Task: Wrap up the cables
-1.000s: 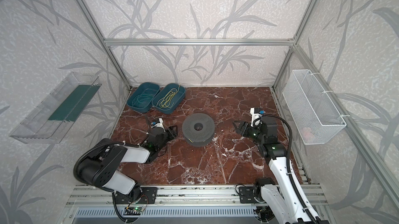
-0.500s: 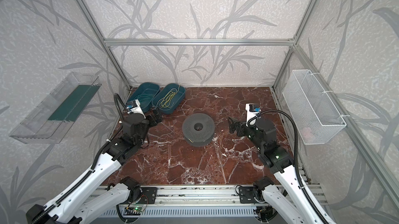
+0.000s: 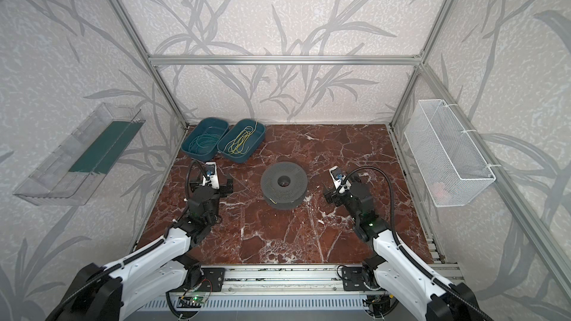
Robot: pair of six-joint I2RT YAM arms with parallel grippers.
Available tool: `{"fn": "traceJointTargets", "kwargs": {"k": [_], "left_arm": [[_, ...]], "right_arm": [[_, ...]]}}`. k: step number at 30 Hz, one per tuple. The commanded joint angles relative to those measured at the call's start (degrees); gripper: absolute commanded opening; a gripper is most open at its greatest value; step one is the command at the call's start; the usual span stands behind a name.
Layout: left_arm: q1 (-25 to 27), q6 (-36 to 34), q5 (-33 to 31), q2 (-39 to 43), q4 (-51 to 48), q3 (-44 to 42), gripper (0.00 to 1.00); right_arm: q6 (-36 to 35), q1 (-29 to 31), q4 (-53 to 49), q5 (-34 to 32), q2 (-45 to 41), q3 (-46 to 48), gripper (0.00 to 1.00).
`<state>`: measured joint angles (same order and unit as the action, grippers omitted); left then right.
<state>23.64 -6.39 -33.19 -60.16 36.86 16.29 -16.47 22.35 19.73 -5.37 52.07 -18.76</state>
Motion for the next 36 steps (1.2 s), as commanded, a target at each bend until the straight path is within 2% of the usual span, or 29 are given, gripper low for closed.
{"fn": "traceJointTargets", "kwargs": {"k": [1, 4, 7, 8, 10, 11, 13, 15, 17, 19, 20, 22, 23, 24, 26, 27, 36], "left_arm": [[-2.8, -5.61, -1.09, -8.4, 15.88, -1.56, 0.99], [-7.37, -3.5, 4.12, -16.48, 22.34, -1.91, 0.99], [-12.2, -1.33, 9.83, -23.67, 27.78, -1.93, 0.99], [-13.5, -0.52, 10.33, -26.27, 30.49, -2.03, 0.99], [-16.27, 2.09, 11.47, -29.58, 35.17, -2.5, 0.99], [-18.24, 5.13, 13.17, -29.91, 34.67, -2.92, 0.99], [-20.78, 6.05, 17.47, -32.13, 36.69, -2.52, 0.99], [-20.96, 6.35, 18.96, -30.36, 30.14, -0.57, 0.99], [-21.4, 5.85, 21.43, -29.94, 22.84, 2.86, 0.99], [-22.72, 7.04, 22.87, -29.66, 19.62, 4.42, 0.99], [-23.12, 8.07, 21.54, -29.73, 17.64, 5.36, 0.99], [-24.06, 8.85, 22.59, -29.66, 17.3, 5.41, 0.99], [-24.07, 8.85, 22.55, -29.74, 17.34, 5.42, 0.99], [-24.06, 8.72, 22.48, -29.61, 17.37, 5.34, 0.99], [-24.01, 8.74, 22.49, -29.64, 17.41, 5.35, 0.99], [-24.0, 8.76, 22.51, -29.6, 17.33, 5.39, 0.99], [-24.07, 8.68, 22.47, -29.61, 17.54, 5.3, 0.99]], "right_arm": [[-4.3, -0.38, 15.07, -3.36, 6.08, 2.88, 0.99], [-4.12, -1.25, 22.21, -3.14, 13.87, 4.81, 0.99], [-3.72, -4.42, 36.33, -2.73, 20.8, 8.56, 0.99], [-2.65, -4.79, 40.19, -4.91, 22.42, 9.41, 0.99], [0.0, -5.89, 38.34, -6.46, 22.57, 8.27, 0.99], [0.95, -6.61, 34.02, -5.59, 21.59, 6.78, 0.99], [3.17, -9.49, 30.14, -0.83, 21.32, 4.46, 0.99], [7.85, -11.97, 34.02, 0.68, 24.57, 4.38, 0.99], [8.04, -12.55, 43.01, 0.36, 31.78, 5.43, 0.99], [7.4, -12.52, 54.46, 0.98, 40.91, 5.23, 0.99], [7.15, -12.19, 55.09, 0.05, 41.59, 5.27, 0.99], [8.91, -12.46, 39.86, -1.67, 35.78, 1.55, 0.99], [9.42, -13.4, 30.82, -0.5, 34.43, -2.11, 0.99], [10.07, -14.45, 28.99, 1.86, 36.13, -4.51, 0.99], [12.94, -18.5, 29.81, 8.32, 36.95, -4.43, 0.99], [12.61, -18.68, 29.61, 9.13, 36.96, -4.52, 0.99], [12.34, -18.66, 28.41, 9.4, 36.52, -4.78, 0.99]]}}
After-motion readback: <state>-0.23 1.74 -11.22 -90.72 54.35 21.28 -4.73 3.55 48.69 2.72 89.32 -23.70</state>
